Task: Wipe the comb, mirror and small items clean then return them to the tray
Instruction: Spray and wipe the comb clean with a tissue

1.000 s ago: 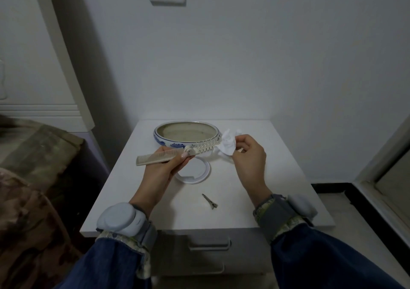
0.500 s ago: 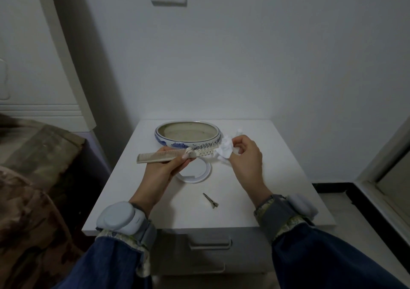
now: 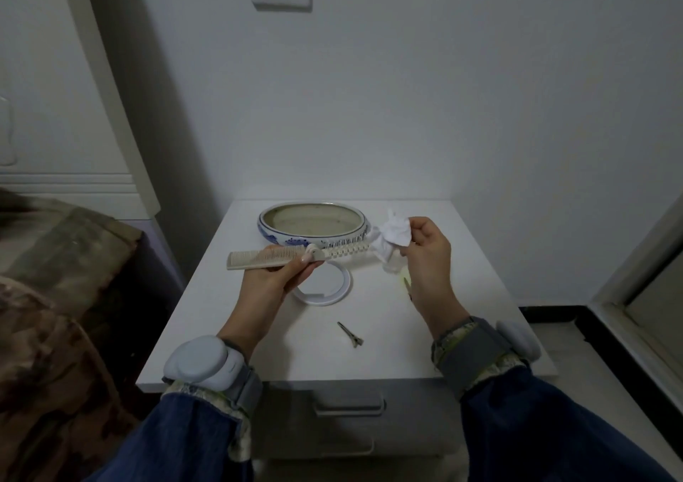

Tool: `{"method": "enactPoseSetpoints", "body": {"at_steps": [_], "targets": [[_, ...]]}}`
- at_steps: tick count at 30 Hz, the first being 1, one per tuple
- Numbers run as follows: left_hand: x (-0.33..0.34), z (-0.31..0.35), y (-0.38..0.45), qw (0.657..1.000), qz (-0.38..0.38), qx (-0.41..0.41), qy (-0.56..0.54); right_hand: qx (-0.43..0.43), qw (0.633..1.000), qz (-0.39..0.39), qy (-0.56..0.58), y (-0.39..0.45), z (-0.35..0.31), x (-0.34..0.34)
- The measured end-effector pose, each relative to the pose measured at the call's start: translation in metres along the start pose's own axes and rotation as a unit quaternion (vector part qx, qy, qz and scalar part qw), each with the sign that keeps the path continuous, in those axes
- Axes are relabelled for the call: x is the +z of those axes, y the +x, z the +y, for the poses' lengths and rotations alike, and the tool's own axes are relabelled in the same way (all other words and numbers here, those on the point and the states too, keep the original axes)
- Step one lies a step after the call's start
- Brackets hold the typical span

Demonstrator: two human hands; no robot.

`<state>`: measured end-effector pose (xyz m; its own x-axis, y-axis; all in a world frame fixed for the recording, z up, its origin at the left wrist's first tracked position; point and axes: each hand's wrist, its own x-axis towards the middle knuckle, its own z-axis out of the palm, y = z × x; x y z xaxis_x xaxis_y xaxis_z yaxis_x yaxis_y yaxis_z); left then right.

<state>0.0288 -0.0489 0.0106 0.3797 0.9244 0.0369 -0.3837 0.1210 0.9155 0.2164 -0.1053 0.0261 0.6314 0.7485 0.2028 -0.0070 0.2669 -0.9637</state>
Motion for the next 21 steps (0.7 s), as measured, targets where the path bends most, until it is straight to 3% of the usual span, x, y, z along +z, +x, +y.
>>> {"method": "enactPoseSetpoints", "body": {"at_steps": [7,12,16,21], "targets": [[0.001,-0.002,0.000,1.000,-0.004,0.000,0.002,-0.041,0.987,-0.031,-0.150,-0.003,0.013,0.003],[0.000,-0.003,0.001,1.000,-0.014,-0.005,0.004,-0.082,0.967,0.002,-0.241,-0.003,0.024,0.007],[-0.001,-0.005,0.000,0.999,-0.031,-0.007,0.028,-0.071,0.958,0.020,-0.276,-0.003,0.025,0.011],[-0.001,-0.005,0.001,0.999,-0.026,-0.002,0.023,-0.044,0.962,-0.028,-0.268,-0.006,0.019,0.011]]}}
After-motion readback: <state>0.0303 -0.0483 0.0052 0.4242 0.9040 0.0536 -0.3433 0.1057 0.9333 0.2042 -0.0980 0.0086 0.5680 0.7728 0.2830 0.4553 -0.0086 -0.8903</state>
